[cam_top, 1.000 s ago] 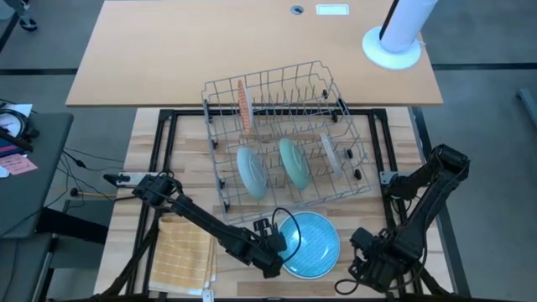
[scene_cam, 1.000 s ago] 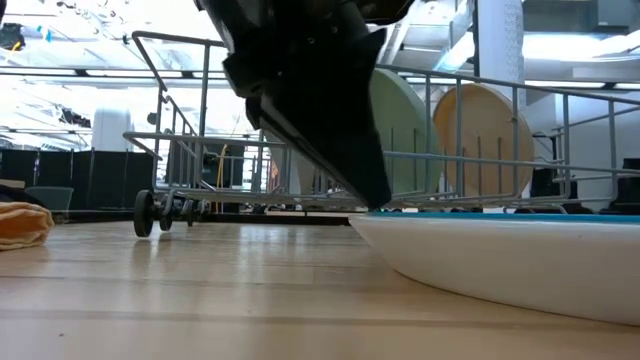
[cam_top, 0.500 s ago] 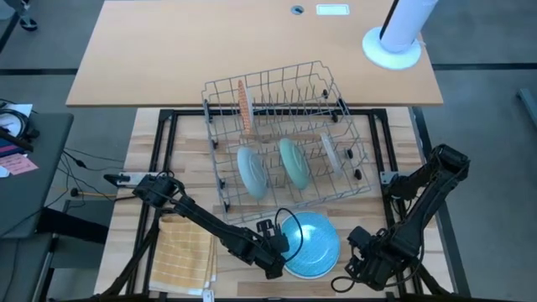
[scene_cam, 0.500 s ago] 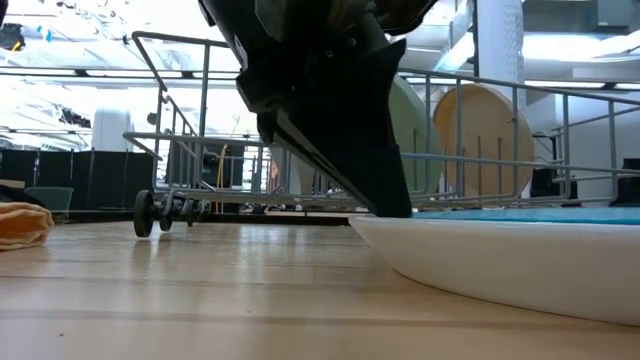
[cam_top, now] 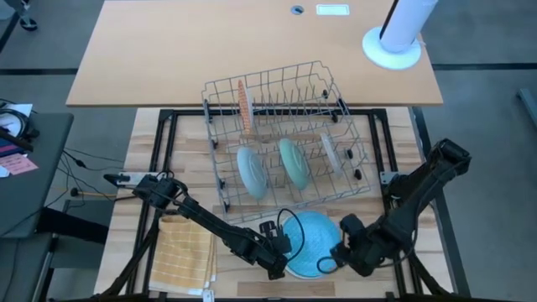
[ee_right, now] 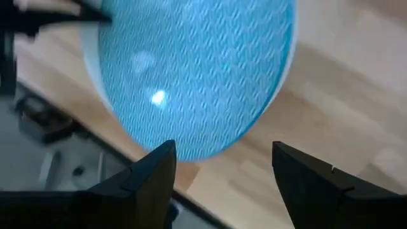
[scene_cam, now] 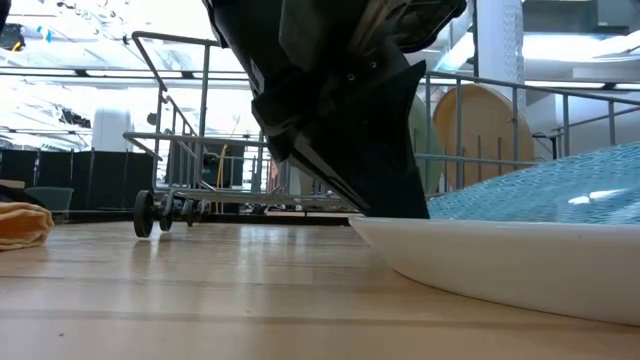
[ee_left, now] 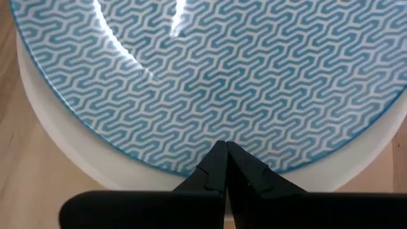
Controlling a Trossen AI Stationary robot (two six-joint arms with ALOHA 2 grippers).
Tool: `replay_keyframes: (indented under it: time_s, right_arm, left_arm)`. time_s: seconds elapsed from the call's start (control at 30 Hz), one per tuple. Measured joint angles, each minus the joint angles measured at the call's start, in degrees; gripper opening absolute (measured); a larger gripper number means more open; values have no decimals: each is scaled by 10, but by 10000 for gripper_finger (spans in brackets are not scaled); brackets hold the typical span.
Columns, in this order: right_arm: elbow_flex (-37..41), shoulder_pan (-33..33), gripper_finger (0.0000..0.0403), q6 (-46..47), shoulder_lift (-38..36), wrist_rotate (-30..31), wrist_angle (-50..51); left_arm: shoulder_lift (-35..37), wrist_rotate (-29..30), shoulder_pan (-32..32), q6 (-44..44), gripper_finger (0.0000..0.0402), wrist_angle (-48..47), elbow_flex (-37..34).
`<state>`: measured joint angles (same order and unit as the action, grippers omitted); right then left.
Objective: Sort dishes
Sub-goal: Put the blue patterned plate in the dish rack
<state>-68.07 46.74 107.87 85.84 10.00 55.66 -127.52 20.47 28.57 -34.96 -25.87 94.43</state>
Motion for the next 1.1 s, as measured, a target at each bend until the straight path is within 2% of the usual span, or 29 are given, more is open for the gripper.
replay_keyframes:
  time_s: [0.13,0.43,0.8,0.93,1.1]
  right_arm:
    - [12,-20,260,-2,0,6,13]
    - [83,-22,260,32,1,7,-95]
    - [139,-25,256,48,1,52,-198]
    - [167,-31,225,49,1,57,-253]
    - [173,-32,138,72,1,67,-255]
  left_arm:
    - [0,-3,-4,9,0,2,0]
    - [0,-4,-9,28,0,2,-1]
    - [-1,-3,-9,39,0,18,-1]
    - [-1,-3,-10,40,0,23,-1]
    - [-1,-4,-10,42,0,23,-1]
